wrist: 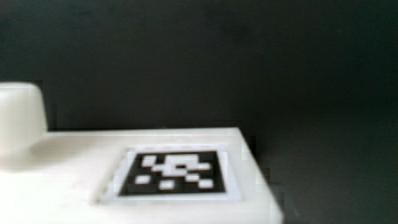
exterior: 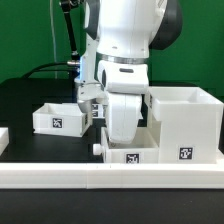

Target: Assemble drawer

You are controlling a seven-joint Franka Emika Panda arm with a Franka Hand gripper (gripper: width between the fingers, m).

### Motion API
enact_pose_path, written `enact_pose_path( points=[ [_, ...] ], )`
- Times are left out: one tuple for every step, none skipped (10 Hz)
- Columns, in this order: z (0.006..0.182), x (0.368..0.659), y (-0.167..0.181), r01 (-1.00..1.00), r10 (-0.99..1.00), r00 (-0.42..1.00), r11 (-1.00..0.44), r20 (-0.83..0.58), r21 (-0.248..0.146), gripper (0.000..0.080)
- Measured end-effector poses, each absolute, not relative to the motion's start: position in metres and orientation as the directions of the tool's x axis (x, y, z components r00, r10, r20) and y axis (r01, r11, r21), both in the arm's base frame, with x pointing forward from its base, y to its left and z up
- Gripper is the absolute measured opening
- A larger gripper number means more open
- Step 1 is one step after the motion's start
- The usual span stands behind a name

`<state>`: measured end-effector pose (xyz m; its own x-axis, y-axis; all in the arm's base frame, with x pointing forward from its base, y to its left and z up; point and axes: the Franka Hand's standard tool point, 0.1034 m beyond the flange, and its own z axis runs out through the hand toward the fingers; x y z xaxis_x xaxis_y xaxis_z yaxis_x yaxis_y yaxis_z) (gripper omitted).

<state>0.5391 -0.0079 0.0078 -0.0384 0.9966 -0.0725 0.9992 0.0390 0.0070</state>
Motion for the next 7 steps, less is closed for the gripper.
enact_pose_path(
  points=[
    [0.0078, 0.5392, -0.0079, 0.999, 0.997, -0.038, 0.039, -0.073, 0.006, 0.0042],
    [0.0078, 0.5392, -0.0074, 0.999, 0.997, -0.038, 0.038, -0.073, 0.007, 0.0042],
    [0.0077, 0.5393, -0.0063, 0.999, 0.997, -0.039, 0.039, -0.072, 0.007, 0.0042],
    [0.0077, 0.5394, -0.0046, 0.999, 0.997, -0.04, 0.041, -0.071, 0.008, 0.0042],
    [0.0078, 0.5397, -0.0031, 0.999, 0.997, -0.04, 0.04, -0.071, 0.008, 0.0042],
    [0.0078, 0.5396, -0.0025, 0.999, 0.997, -0.035, 0.035, -0.071, 0.008, 0.0042],
    [0.0079, 0.5397, -0.0012, 1.0, 0.997, -0.027, 0.028, -0.071, 0.008, 0.0042]
  ],
)
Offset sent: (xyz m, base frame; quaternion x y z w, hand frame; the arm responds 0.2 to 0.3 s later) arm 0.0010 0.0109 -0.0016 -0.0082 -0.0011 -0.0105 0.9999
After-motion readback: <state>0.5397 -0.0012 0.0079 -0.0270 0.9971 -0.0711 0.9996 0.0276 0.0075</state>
